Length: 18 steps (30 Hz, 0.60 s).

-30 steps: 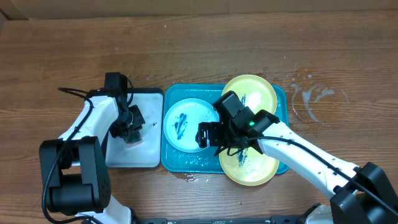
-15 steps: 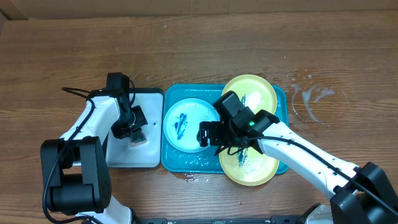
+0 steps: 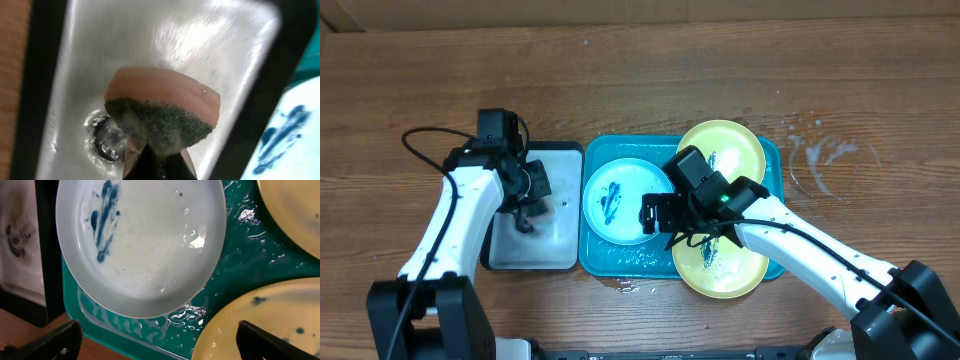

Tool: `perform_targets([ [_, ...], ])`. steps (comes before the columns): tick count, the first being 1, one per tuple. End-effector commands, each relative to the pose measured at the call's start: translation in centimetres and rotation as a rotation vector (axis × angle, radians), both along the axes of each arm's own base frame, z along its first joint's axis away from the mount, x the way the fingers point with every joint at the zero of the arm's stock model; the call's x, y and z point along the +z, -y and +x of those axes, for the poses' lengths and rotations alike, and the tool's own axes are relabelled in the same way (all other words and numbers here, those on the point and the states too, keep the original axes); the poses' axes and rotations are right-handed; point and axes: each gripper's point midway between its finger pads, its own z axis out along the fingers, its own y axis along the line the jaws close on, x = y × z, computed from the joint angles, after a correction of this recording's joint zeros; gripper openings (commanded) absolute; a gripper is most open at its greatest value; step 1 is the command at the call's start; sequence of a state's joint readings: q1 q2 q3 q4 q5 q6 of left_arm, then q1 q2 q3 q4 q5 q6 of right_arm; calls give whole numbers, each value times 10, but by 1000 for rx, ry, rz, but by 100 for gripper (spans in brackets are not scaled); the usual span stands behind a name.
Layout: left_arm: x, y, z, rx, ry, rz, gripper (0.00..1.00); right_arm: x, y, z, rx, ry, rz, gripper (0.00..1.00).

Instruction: Clean dirty plates on tray and stack at the side

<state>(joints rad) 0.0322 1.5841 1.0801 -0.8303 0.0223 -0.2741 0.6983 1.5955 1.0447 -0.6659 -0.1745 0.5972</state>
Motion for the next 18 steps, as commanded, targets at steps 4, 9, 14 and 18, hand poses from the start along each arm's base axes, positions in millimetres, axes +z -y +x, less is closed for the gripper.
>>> perform_targets([
  [4,-1,-5,13,-160,26,81,4,-1,2,2,43,34,-25,100],
  [9,-19,-3,7,-205,-41,73,4,-4,11,3,25,39,-70,100],
  [14,-43,-3,0,-207,-124,61,4,-8,18,2,-25,19,-98,96],
  [18,-49,-2,-3,-199,-146,56,4,-16,20,13,-65,37,-119,85],
])
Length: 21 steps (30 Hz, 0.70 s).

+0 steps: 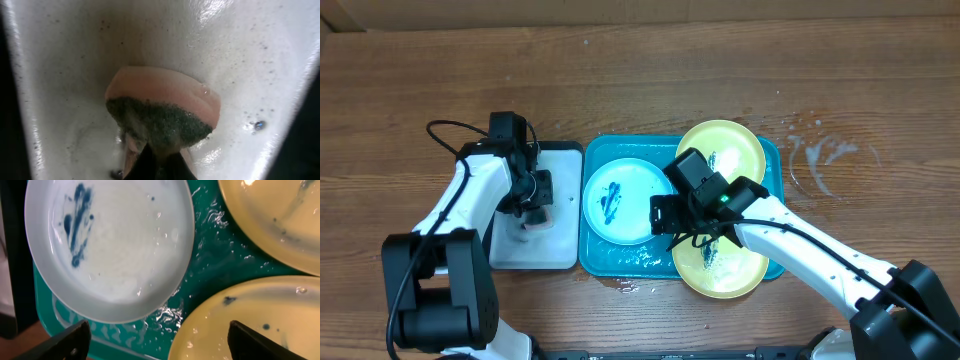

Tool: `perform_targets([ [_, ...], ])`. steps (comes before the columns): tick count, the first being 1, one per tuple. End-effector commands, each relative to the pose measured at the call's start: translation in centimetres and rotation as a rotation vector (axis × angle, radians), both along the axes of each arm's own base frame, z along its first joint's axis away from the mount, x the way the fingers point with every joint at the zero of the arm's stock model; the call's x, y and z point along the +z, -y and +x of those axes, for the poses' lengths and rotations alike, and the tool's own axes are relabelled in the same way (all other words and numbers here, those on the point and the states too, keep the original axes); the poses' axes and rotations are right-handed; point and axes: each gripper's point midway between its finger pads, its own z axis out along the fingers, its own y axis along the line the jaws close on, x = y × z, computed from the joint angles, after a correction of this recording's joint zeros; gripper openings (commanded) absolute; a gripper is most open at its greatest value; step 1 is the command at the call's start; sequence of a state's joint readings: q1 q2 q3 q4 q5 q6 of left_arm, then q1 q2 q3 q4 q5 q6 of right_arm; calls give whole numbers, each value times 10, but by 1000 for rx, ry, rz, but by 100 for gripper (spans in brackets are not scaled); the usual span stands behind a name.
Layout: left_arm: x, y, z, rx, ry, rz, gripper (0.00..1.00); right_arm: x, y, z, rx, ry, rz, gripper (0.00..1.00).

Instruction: Clean dirty plates on tray and stack at the side

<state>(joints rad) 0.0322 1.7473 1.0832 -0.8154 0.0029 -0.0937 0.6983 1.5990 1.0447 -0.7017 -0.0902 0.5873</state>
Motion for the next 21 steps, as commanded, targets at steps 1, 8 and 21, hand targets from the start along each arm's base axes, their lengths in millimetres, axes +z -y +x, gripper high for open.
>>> perform_targets([
  [1,-1,2,4,-25,-1,6,4,-13,2,12,-42,18,-29,82],
  [8,-1,5,1,-24,-10,-15,4,-43,-14,30,-53,24,-9,73],
  [21,-1,7,-1,-24,-17,-23,4,-59,11,58,-226,29,-31,33],
])
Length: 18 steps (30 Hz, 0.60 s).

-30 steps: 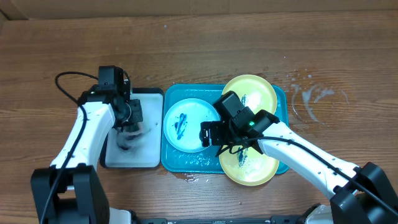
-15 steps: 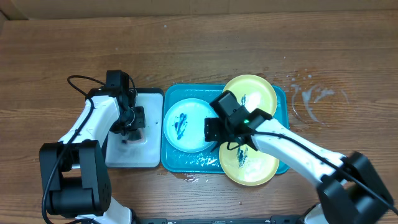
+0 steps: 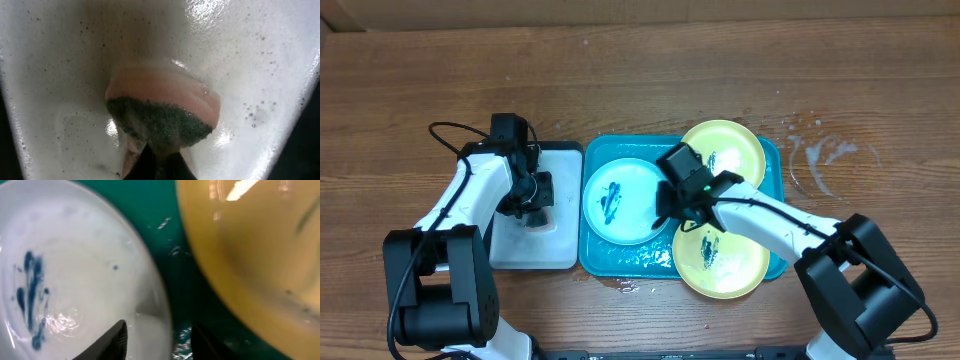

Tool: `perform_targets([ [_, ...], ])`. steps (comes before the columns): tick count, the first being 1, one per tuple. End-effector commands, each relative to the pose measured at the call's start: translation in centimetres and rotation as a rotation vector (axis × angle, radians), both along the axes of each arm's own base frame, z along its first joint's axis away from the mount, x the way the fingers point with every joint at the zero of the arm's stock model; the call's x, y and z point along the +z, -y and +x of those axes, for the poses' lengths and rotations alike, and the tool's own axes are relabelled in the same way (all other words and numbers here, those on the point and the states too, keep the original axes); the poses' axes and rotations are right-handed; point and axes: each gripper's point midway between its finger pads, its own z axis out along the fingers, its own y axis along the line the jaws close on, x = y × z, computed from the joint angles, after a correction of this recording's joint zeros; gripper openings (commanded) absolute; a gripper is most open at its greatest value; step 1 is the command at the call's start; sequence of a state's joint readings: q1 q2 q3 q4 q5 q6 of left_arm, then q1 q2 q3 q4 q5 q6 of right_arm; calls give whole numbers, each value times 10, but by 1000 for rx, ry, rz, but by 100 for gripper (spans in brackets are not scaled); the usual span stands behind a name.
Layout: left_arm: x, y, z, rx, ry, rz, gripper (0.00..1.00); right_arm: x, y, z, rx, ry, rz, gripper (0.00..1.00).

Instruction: Clean dirty plates on tray and stack at the side

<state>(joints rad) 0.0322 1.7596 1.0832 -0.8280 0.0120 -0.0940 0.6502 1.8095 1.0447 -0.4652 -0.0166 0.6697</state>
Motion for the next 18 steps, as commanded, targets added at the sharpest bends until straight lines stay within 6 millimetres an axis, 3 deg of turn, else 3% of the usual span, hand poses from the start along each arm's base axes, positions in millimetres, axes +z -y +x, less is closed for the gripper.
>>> perform_targets([
  [1,3,5,3,-24,6,-14,4,-6,15,8,-79,-16,-16,28],
  [4,3,5,2,-24,3,-15,4,-13,17,5,-81,-39,-22,15],
  [10,3,10,1,-26,0,-45,4,-12,5,4,-55,-48,28,17],
  [14,3,13,1,-27,-3,-62,4,-9,-8,0,-29,-56,74,10],
  [15,3,14,1,-28,-2,-66,4,-9,-9,-1,-30,-56,72,5],
  [18,3,14,1,-29,-3,-66,4,-10,-6,-1,-50,-59,59,4],
])
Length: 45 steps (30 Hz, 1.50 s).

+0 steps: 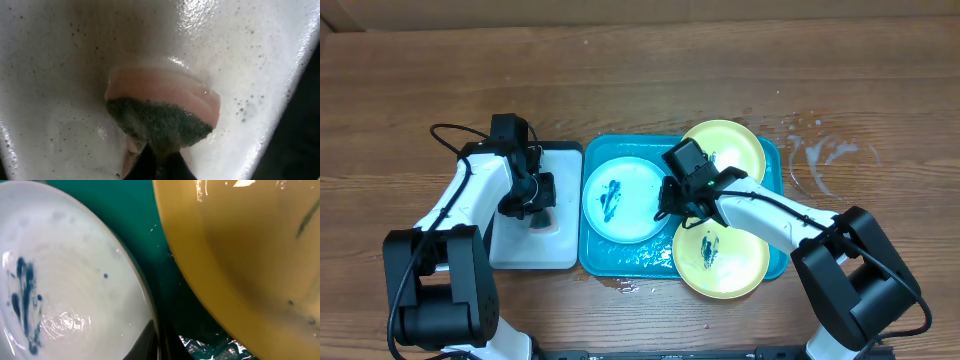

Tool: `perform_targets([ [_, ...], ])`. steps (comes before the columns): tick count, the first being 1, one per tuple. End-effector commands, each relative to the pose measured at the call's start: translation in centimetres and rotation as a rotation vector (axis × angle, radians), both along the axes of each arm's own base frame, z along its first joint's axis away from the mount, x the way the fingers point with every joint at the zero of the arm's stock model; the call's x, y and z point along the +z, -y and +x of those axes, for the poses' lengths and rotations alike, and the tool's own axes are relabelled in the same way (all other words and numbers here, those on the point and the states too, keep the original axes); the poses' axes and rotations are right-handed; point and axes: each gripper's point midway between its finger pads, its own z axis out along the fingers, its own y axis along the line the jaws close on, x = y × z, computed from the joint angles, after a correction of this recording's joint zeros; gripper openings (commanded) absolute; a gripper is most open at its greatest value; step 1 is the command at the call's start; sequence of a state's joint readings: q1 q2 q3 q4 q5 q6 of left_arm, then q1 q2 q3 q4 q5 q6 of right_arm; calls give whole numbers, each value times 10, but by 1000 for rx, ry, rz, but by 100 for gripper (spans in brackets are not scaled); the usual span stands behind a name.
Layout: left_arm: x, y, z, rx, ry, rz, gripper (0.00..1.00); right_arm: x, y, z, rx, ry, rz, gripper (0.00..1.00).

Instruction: Clean dirty plates on tray and stack at the side

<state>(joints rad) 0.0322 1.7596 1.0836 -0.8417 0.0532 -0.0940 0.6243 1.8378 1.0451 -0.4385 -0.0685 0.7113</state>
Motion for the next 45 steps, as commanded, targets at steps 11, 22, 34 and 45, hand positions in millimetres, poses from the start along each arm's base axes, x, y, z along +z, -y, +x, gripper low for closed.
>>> perform_targets([
  [11,38,5,14,-30,95,-10,4,-5,0,-7,-29,-34,-10,4],
  [22,103,47,26,-98,245,-159,4,-5,-1,-8,-27,-34,-8,4],
  [34,64,151,30,-226,185,-258,4,-6,-1,-11,-24,-48,-10,4],
  [45,-6,105,23,14,44,129,4,-7,-1,-13,-22,-58,-9,4],
])
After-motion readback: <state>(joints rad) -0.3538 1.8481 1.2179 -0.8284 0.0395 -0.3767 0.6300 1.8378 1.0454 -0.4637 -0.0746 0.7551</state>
